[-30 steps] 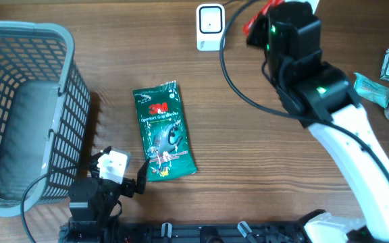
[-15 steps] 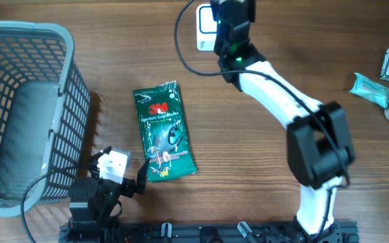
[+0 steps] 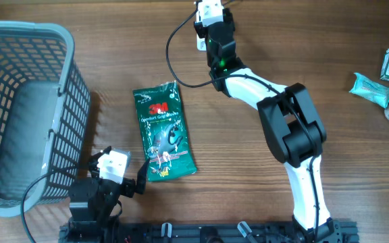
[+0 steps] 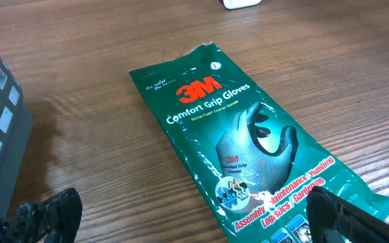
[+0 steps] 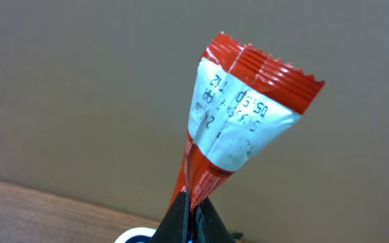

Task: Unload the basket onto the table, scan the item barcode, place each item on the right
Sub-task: 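Lift the red stick with the right gripper and hold it at the scanner, then carry the red stick with the right gripper to the right edge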

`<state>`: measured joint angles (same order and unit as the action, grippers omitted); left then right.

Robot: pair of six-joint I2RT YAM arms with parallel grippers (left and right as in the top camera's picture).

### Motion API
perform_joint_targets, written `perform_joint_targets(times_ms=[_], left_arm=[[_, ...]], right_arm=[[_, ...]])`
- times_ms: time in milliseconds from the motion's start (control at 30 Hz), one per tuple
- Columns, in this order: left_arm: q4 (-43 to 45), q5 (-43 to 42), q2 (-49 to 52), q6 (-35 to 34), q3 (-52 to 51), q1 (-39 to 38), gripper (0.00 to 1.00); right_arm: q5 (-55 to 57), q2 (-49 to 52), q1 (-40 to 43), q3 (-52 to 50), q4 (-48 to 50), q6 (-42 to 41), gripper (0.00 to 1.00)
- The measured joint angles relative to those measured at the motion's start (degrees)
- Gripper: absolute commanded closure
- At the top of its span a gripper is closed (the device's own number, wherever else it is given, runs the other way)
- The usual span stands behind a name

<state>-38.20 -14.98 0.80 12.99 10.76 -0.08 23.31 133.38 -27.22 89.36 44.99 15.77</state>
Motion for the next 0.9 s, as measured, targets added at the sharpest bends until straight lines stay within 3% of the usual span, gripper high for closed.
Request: perform_joint_targets(times_ms=[133,300,467,700,900], left_arm=[[0.0,0.0,0.0,0.0,0.0,0.0,0.0],[0.02,0.02,0.0,0.0,0.0,0.0,0.0],[0.0,0.0,0.0,0.0,0.0,0.0,0.0],[0.0,0.02,0.0,0.0,0.0,0.0,0.0],[0.0,0.0,0.0,0.0,0.0,0.0,0.0]], right_arm=[[-0.85,1.88,0.0,0.04,1.27,0.46,0.95],[-1.25,2.58,-0.11,0.07,12.63,2.54,0.95],[-1.03,2.58,-1.42,0.15,19.43,11.04,0.95],[-0.76,2.78,-2.69,0.57,9.42,26.97,0.95],[1.7,3.13,-2.62,0.59,12.0,25.4,0.96]])
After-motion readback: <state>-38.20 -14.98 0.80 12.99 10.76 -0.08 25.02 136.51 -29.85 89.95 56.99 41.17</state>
